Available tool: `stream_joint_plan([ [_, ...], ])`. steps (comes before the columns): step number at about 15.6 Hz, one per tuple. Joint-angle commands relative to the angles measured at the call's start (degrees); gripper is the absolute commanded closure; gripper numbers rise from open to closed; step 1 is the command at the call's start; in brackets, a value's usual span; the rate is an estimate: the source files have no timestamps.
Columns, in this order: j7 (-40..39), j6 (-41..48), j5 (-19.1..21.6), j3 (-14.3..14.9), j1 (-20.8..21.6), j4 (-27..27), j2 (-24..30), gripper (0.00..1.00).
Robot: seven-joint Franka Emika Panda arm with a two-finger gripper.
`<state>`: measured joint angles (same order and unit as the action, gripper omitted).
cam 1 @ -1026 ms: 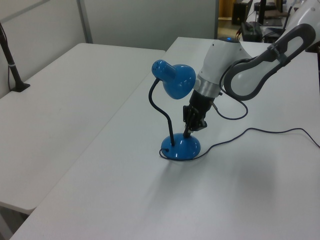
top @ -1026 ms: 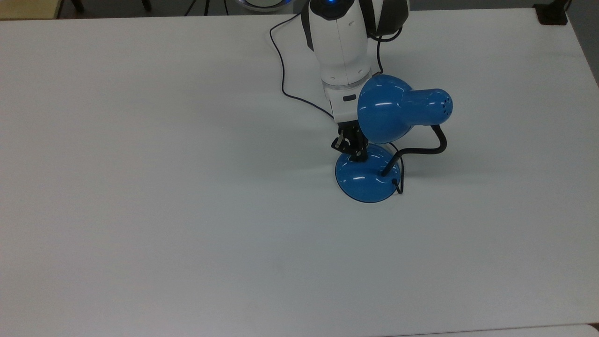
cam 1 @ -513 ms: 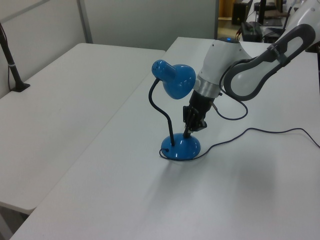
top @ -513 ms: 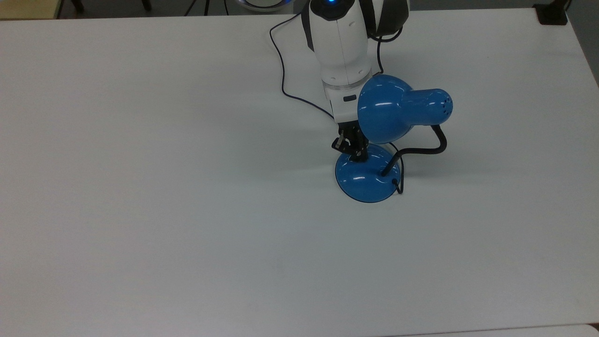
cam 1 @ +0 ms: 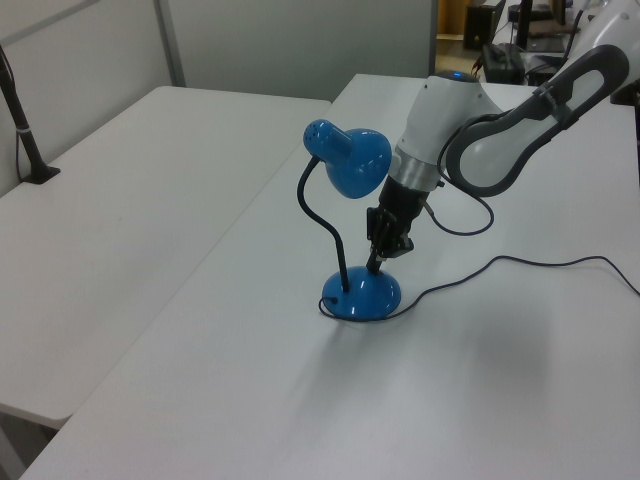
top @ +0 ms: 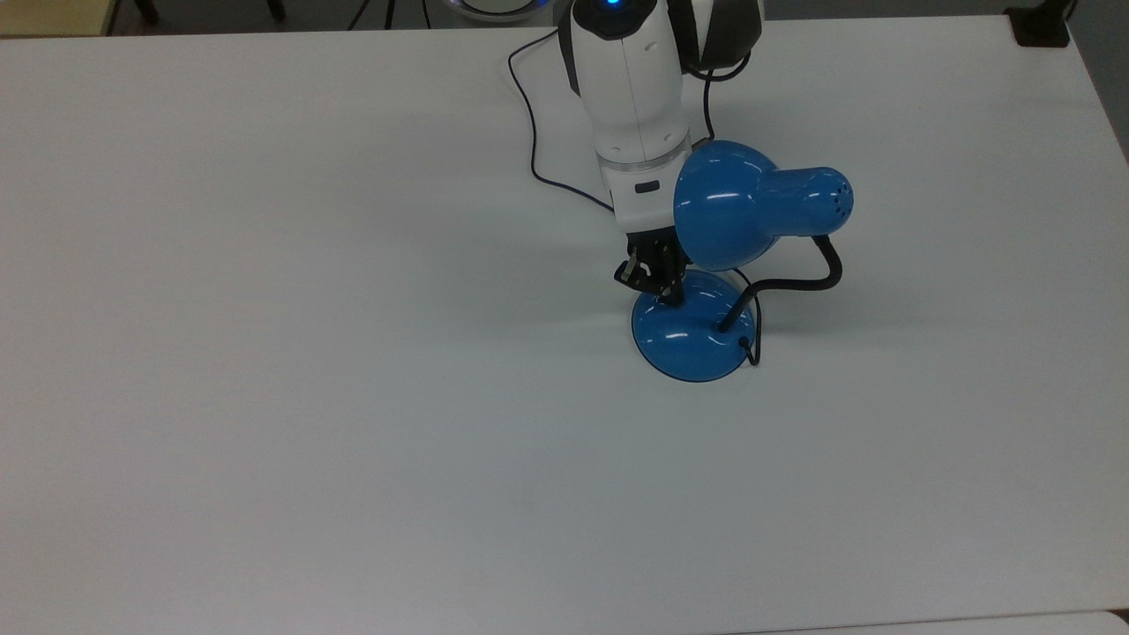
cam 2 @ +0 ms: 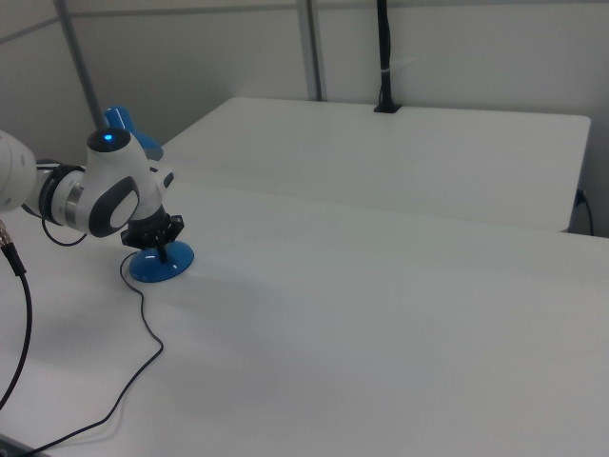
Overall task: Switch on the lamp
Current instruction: 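Press down on the base switch with the gripper fingertips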
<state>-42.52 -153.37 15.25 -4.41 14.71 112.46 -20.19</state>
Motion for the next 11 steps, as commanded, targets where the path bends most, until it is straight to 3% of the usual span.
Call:
stream_joint_plan([
  [1, -1.2, 2.4, 0.8, -0.5, -0.6, 0.1, 1.0, 1.00],
  [11, -2.0, 1.8, 0.6, -1.3, -0.6, -0.7, -1.3, 1.00],
])
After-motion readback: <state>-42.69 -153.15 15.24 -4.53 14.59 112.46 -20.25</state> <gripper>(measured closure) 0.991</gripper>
